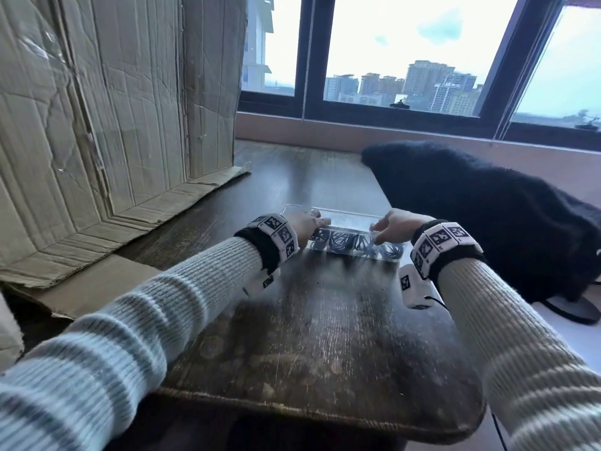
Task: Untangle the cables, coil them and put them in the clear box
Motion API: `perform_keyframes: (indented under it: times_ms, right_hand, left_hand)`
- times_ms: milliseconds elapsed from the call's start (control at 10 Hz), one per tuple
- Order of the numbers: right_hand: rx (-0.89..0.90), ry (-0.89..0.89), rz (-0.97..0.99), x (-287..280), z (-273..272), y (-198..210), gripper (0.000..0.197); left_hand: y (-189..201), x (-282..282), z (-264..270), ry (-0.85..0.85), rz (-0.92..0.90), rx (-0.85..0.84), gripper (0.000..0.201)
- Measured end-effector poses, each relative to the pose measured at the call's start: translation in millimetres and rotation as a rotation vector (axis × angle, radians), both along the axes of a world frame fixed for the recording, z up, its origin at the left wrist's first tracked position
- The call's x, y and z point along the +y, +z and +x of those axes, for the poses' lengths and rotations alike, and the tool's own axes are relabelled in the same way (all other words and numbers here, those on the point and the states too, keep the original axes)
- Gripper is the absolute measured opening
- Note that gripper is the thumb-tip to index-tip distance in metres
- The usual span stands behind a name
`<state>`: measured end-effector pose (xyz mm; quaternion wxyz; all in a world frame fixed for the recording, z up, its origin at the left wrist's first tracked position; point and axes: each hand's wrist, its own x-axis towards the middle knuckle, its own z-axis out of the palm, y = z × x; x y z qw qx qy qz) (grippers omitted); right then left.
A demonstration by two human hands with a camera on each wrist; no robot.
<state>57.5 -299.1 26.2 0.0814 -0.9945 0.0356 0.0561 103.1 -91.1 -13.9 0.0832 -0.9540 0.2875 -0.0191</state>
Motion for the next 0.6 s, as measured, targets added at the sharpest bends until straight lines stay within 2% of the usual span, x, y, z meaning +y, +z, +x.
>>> perform_keyframes:
  times_ms: [100, 200, 400, 500, 600]
  right_hand:
    - [-0.064, 0.028, 0.016, -0.6, -0.4, 0.9, 0.043]
    - [-0.102, 0.083, 0.051, 0.0, 1.7, -0.5, 0.050]
    - [0.001, 0.099, 0.021, 6.5, 5.2, 0.9, 0.051]
    - [-0.018, 0.126, 0.035, 5.1, 0.9, 3.0, 0.050]
    - [-0.165, 0.128, 0.109, -1.3, -13.6, 2.5, 0.043]
  left_hand:
    - [-3.9, 4.7, 8.1, 0.000, -0.068, -0.023, 0.081]
    - [-8.7, 9.2, 15.2, -0.015, -0.056, -0.010, 0.074]
    - [-12.4, 8.9, 18.0, 0.016, -0.041, 0.031, 0.077]
    - [-16.3, 9.5, 13.2, 0.036, -0.066, 0.049, 0.076]
    - [-1.4, 13.9, 3.6, 0.008, -0.175, 0.071, 0.060]
